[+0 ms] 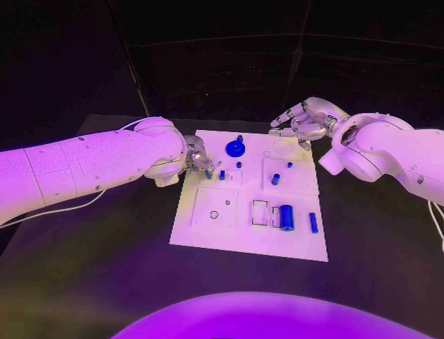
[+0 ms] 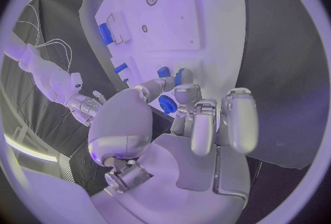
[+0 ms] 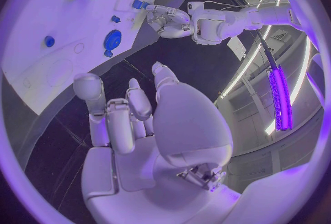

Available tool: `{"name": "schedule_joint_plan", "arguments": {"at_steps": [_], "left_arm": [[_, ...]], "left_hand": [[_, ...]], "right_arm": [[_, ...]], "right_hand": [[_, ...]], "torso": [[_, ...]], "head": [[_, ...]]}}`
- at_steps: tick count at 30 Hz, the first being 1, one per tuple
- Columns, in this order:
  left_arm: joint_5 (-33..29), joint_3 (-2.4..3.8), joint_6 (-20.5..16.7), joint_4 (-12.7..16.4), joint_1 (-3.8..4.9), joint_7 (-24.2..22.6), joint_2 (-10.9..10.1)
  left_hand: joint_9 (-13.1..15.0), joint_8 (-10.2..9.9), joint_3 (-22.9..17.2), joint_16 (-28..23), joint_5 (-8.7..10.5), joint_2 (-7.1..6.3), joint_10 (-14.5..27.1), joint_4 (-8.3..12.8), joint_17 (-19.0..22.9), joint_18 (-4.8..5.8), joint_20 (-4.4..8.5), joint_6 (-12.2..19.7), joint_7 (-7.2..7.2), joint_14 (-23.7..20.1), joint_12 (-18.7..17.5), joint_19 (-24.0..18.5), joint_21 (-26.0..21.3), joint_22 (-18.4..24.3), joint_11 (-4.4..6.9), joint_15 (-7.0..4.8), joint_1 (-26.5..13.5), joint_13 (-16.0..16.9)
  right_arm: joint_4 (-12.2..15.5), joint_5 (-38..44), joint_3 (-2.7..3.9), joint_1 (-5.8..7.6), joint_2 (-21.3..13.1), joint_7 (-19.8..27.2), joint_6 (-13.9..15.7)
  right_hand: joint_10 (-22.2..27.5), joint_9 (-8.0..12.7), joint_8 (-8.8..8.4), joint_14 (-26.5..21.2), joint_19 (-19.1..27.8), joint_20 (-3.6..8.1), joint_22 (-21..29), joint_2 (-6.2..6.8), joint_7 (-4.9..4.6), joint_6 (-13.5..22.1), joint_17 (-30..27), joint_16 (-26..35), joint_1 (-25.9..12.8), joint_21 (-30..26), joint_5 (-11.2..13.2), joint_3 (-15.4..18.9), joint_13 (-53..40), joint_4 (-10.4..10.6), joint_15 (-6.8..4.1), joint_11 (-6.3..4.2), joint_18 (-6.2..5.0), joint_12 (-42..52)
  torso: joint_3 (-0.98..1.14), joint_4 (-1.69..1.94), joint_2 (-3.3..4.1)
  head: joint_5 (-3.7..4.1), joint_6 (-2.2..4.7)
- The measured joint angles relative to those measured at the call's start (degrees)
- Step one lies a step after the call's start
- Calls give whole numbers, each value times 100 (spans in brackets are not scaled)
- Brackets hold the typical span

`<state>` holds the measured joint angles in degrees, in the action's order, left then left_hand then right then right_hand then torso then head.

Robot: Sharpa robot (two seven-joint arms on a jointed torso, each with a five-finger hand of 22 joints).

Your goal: Assemble the parts on the task board

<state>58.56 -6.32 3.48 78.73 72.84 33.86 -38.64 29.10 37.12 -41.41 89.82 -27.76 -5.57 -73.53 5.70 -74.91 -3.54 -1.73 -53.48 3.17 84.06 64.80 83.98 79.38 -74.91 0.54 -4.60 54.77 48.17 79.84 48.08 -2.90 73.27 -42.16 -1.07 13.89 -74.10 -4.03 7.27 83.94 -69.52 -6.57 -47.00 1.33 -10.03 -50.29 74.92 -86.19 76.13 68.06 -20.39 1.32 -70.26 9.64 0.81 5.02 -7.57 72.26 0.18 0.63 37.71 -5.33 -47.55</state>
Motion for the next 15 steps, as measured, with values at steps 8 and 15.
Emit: {"name": "schedule_joint_plan", "arguments": {"at_steps": [8,15], "left_arm": [[81,1,-194,94,-14,-83,-67],[150,1,-248,63,-32,-126,-52]], "left_hand": [[1,0,-1,0,0,5,-2,1,0,0,0,-1,1,-1,0,0,21,0,0,1,5,-1],[0,-3,-2,0,3,6,-11,1,0,0,0,-1,1,-2,0,0,21,0,6,1,5,-1]], "right_arm": [[-10,0,0,-2,3,1,-5],[-16,0,0,-4,10,2,-10]], "right_hand": [[0,0,0,0,0,0,0,0,0,0,0,0,0,-21,0,22,-8,22,0,0,0,0],[0,0,0,0,0,0,0,0,0,0,0,0,0,-21,0,22,-8,22,0,0,0,0]], "torso": [[3,0,0],[4,0,0]], "head": [[-7,-18],[-16,-35]]}}
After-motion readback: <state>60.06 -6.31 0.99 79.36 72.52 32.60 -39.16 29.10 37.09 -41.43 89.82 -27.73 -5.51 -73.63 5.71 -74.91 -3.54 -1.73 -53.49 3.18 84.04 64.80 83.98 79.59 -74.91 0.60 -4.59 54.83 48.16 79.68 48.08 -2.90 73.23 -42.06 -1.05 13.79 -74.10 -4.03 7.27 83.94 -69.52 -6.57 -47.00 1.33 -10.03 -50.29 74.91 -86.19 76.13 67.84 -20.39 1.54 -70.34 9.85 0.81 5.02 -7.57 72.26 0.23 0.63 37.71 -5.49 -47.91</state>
